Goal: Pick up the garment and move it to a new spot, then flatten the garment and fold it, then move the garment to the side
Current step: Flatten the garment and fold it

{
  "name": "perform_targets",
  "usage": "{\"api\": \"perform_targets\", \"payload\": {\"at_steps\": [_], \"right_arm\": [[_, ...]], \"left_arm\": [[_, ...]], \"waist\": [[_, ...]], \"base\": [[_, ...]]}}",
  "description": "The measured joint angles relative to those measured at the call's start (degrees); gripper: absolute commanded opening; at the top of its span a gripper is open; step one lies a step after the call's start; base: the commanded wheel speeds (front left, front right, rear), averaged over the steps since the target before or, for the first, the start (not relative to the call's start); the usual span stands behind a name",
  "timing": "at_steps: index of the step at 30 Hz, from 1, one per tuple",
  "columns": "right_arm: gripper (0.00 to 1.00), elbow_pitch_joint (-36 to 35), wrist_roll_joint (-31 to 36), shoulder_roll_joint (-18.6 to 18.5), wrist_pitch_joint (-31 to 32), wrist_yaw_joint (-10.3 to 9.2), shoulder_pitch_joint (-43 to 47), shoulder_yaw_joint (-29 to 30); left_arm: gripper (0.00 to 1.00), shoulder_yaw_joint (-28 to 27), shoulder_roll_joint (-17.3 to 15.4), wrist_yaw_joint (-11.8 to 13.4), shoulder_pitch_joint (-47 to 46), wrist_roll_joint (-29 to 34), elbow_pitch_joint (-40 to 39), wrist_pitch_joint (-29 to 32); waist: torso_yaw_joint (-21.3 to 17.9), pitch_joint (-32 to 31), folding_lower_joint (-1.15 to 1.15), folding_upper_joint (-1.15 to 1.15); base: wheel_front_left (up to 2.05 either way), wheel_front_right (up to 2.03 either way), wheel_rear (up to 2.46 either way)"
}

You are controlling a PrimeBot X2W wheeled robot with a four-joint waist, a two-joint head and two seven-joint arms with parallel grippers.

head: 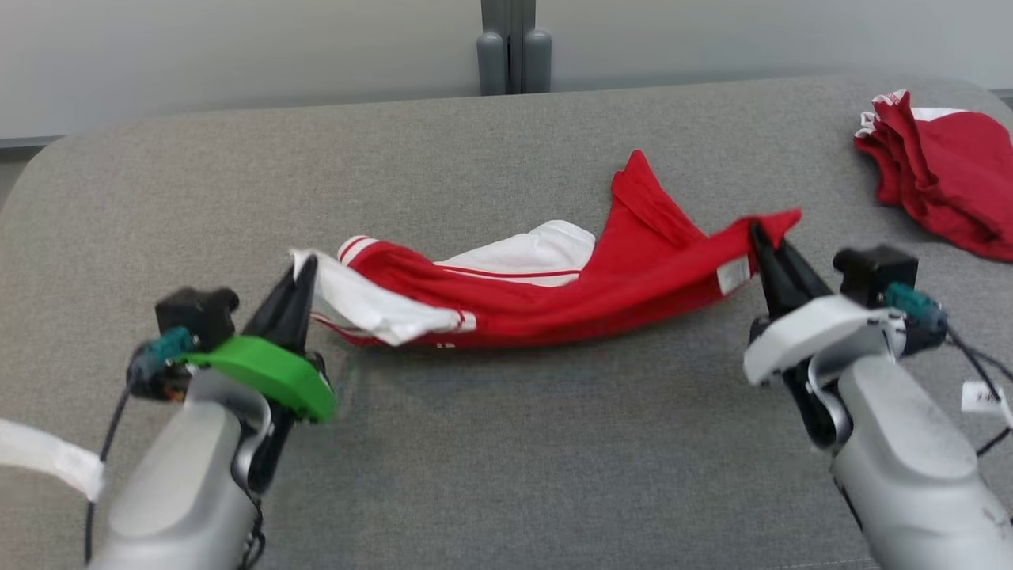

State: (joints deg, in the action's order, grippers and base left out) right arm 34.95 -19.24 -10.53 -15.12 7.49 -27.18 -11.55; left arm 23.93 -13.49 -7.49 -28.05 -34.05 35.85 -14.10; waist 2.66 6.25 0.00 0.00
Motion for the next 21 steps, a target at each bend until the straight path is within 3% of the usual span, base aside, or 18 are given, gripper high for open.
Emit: {"api": "perform_targets", "payload": {"at_steps": [10, 15, 21], "right_arm": [[0.00, 9.53, -8.12, -2.23, 6.22, 0.00, -37.17, -4.11], [0.00, 17.86, -9.40, -2.02, 6.08, 0.00, -57.18, -1.16], [0.00, 26.14, -8.94, 0.03, 2.58, 0.02, -69.14, 0.20]], "left_arm": [[0.00, -0.01, -7.39, -0.02, -32.40, -4.10, 0.07, 8.35], [0.00, -1.47, -6.68, -0.04, -53.06, -4.55, 6.54, 9.07], [0.00, -0.37, -3.77, -0.04, -68.35, -4.20, 12.77, 6.45]], "waist": [[-0.39, 8.01, 0.00, 0.00], [-0.39, 13.58, 0.01, 0.00], [-0.44, 17.85, 0.01, 0.00]], "base": [[0.00, 0.00, 0.00], [0.00, 0.00, 0.00], [0.00, 0.00, 0.00]]}}
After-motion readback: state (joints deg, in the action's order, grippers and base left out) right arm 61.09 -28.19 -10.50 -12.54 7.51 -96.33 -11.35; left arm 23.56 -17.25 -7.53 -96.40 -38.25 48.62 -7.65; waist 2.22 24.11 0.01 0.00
